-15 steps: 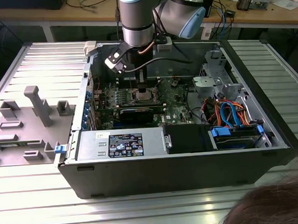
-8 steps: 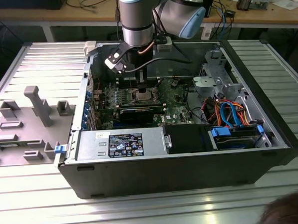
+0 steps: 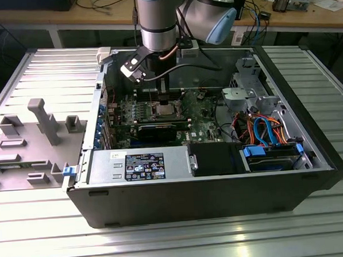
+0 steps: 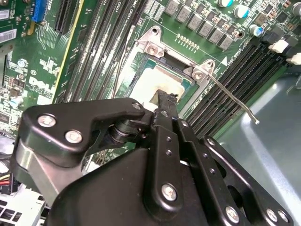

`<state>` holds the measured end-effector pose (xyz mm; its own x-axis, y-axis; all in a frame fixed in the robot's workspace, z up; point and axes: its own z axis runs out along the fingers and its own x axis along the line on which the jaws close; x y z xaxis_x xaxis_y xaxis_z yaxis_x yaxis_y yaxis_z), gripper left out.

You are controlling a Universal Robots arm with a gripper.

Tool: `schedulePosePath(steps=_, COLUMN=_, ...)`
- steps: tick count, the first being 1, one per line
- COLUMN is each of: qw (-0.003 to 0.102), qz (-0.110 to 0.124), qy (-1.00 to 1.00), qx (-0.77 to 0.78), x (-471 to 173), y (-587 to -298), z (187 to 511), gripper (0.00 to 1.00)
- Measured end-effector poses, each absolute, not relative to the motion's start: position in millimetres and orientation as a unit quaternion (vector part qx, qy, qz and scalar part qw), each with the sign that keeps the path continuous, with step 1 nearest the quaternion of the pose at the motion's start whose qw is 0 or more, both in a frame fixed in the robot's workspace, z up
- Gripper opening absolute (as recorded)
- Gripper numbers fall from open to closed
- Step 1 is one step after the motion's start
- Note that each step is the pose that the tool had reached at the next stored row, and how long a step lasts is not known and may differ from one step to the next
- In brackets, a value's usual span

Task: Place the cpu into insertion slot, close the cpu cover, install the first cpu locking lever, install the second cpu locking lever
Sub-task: 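Place the cpu into insertion slot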

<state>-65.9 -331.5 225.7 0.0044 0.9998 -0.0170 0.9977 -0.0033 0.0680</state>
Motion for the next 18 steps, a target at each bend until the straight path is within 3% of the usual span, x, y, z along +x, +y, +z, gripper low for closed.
schedulePosePath(steps=8, qw=0.029, qz=0.017, qy=0.705, qx=0.708, x=-63, y=-332, z=242, gripper=0.11)
schedulePosePath(steps=11, qw=0.01, qz=-0.003, qy=0.706, qx=0.708, x=-57, y=-332, z=243, gripper=0.11)
schedulePosePath(steps=18, qw=0.008, qz=-0.005, qy=0.706, qx=0.708, x=-55, y=-332, z=261, gripper=0.11)
